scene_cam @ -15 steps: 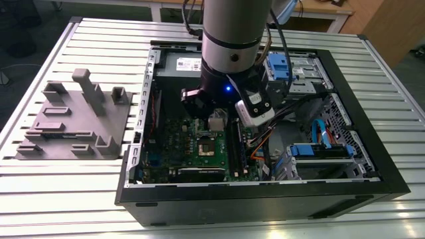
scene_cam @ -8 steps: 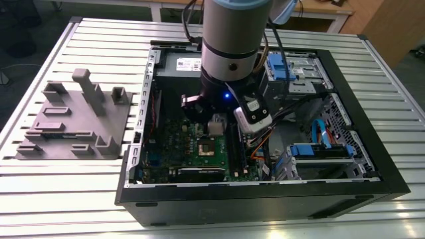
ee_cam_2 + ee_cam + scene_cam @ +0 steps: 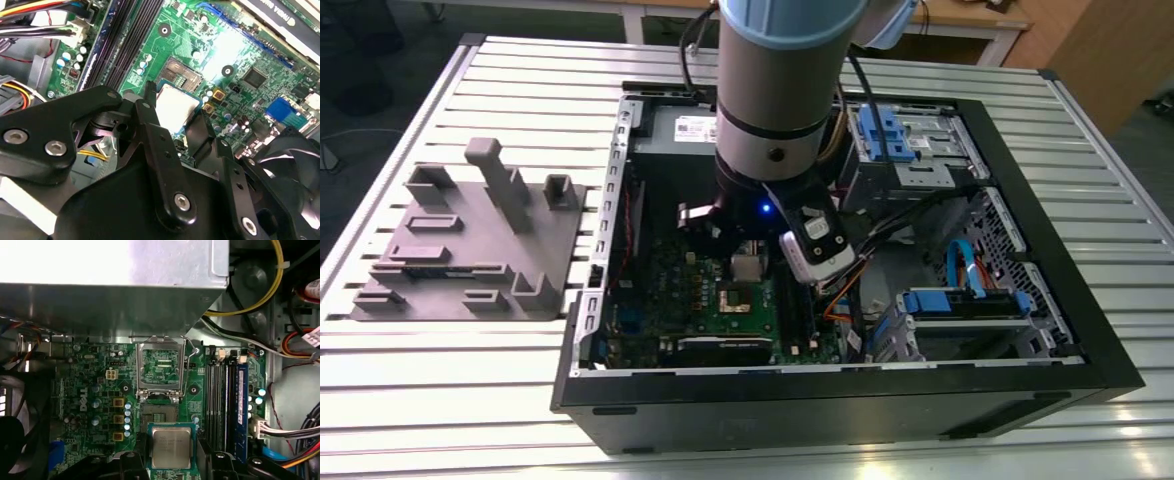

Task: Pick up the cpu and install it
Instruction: 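Place the cpu into insertion slot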

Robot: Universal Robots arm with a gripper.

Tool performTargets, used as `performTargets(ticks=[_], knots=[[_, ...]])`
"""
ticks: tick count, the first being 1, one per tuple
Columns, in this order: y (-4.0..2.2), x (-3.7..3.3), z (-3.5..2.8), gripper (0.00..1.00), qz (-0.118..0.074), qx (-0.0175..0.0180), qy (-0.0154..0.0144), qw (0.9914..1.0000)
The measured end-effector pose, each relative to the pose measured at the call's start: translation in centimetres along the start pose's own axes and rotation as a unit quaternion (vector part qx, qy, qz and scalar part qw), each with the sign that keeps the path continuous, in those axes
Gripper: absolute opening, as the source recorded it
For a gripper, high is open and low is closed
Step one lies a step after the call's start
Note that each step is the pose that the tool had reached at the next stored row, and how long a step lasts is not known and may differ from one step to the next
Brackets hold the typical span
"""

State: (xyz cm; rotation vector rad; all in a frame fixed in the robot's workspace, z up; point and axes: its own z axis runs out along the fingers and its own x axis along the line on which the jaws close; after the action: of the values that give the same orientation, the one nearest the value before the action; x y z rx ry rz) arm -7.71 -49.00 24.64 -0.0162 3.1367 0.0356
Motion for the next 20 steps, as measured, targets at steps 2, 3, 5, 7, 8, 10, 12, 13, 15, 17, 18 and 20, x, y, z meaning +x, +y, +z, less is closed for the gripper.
performTargets(ticks=[2,3,5,7,8,10,12,13,15,17,18,20], knots=[[0.00,0.00,-0.01,0.47,0.000,0.0002,0.0001,1.00000],[0.00,0.00,0.00,0.47,0.000,0.0002,0.0001,1.00000],[0.00,0.01,0.09,0.47,0.000,-0.0001,0.0000,1.00000],[-0.01,0.02,0.44,0.47,0.000,0.0000,0.0001,1.00000],[-0.01,0.04,0.62,0.47,0.000,0.0000,0.0001,1.00000],[-0.02,0.08,0.97,0.47,0.000,0.0001,0.0001,1.00000],[-0.11,0.12,1.34,0.47,0.000,0.0001,0.0001,1.00000],[-0.17,0.15,1.52,0.47,0.000,0.0001,0.0001,1.00000],[-0.30,0.31,1.87,0.47,0.000,0.0001,0.0002,1.00000],[-0.32,0.45,2.24,0.47,0.000,0.0000,0.0001,1.00000],[-0.32,0.47,2.43,0.47,0.000,0.0001,0.0002,1.00000],[-0.33,0.51,2.79,0.47,0.000,0.0001,0.0001,1.00000]])
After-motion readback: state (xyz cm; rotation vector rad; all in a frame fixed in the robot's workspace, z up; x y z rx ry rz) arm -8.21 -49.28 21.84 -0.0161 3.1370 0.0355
